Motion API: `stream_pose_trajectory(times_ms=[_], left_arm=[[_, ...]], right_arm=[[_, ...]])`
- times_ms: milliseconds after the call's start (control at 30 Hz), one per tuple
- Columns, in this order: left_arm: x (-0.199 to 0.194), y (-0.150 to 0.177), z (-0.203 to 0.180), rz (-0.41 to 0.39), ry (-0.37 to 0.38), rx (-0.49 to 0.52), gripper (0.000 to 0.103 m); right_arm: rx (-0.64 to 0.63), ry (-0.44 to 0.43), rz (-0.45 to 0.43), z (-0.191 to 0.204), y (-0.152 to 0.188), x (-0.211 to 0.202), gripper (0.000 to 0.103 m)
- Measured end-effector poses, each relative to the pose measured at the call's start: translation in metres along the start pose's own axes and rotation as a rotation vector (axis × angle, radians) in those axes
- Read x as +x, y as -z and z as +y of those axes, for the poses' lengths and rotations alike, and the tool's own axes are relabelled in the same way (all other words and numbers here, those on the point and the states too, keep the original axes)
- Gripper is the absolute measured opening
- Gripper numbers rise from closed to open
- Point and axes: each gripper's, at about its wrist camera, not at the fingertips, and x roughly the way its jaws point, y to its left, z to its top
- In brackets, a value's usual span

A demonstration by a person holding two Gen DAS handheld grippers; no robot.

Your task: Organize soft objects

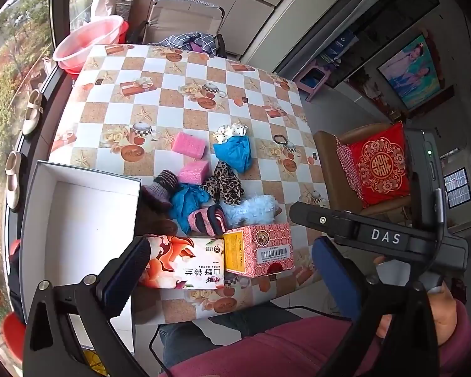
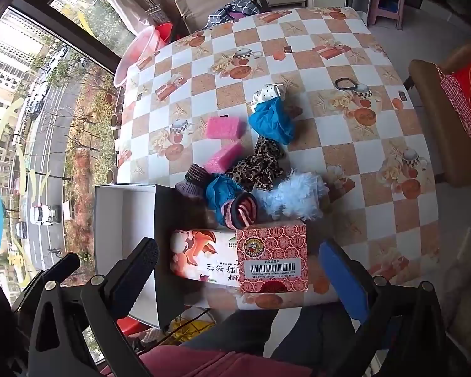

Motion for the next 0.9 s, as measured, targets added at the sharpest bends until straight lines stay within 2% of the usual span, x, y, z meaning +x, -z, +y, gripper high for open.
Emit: stream_pose_trajectory(times_ms=[133, 333, 900], left_arm=[[0.001, 0.001, 0.003, 0.001, 0.002, -0.010, 0.103], [-0.003, -0.004, 0.000, -0.040, -0.030, 0.026, 0.103], [0.000, 0.000, -0.002, -0.048, -0.032, 0.028, 0.103]], right_arm=[[0.002, 0.004, 0.000, 0.000, 0.001, 0.000, 0.103], [0.001, 0.004, 0.001, 0.001, 0.000, 0.000, 0.103], [0.011, 0.022, -0.001, 0.004, 0.012, -0.002, 0.103]])
